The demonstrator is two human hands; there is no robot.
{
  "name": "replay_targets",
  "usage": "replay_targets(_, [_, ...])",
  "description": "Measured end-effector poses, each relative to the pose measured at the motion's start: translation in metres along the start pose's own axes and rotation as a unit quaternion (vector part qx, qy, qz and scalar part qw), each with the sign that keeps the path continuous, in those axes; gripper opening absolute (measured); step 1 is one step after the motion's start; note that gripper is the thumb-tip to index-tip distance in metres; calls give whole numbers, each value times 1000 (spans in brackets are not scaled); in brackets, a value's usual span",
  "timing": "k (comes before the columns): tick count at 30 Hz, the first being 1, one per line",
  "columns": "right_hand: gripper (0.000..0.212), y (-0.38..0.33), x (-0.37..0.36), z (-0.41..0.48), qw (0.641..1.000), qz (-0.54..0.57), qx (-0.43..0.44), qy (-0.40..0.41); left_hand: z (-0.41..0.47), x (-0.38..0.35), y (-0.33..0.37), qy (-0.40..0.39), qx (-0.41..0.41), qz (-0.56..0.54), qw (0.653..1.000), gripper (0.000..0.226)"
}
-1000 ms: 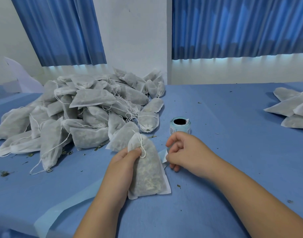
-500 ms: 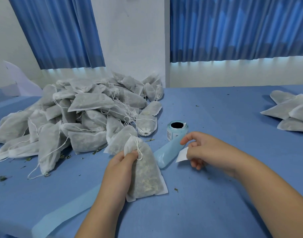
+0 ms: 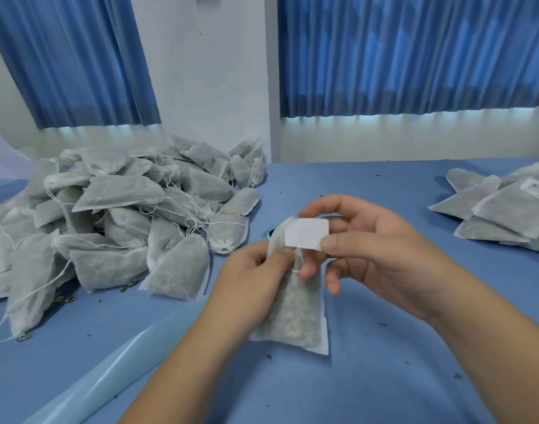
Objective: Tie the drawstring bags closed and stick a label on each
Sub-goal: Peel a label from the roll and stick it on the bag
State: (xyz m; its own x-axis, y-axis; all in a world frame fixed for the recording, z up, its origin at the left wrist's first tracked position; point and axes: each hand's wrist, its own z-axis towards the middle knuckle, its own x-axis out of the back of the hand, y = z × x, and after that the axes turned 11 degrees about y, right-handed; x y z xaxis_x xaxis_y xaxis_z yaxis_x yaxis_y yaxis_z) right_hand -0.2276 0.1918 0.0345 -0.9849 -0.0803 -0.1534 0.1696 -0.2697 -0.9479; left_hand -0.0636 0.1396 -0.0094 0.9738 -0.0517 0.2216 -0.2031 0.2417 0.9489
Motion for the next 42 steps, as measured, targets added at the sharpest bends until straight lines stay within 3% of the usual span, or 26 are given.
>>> replay_targets(4, [27,11,20,3,993,-33,11,109,20,-35,2,-16,-32,72,997,33])
replay_targets(10, [23,22,57,-1,965,-51,46,254,43,-72,7,-85,-8,35,996,41])
replay_targets(14, [25,32,63,-2,954,-90,42,283,42,-87,-4,-100,42,13,994,23])
replay_targets(18, [21,40,55,0,942,-102,47,316,40,-89,-12,-122,53,11,991,43])
replay_targets(27, [22,46,50,-5,930,-148,72,329,39,-76,-21,-224,94,-47,969,32])
replay_targets(30, [26,47,52,-9,920,-217,99,310,39,-74,-19,-235,126,-81,960,27])
replay_targets(35, [16,45,56,-12,823,-446,238,260,39,-65,-13,-248,158,-113,949,21])
replay_targets(39, [14,45,59,-12,778,-506,289,235,38,-63,-8,-244,185,-106,946,42])
replay_targets(42, [15,42,60,-14,750,-530,313,242,36,-61,-5,-246,199,-104,943,37])
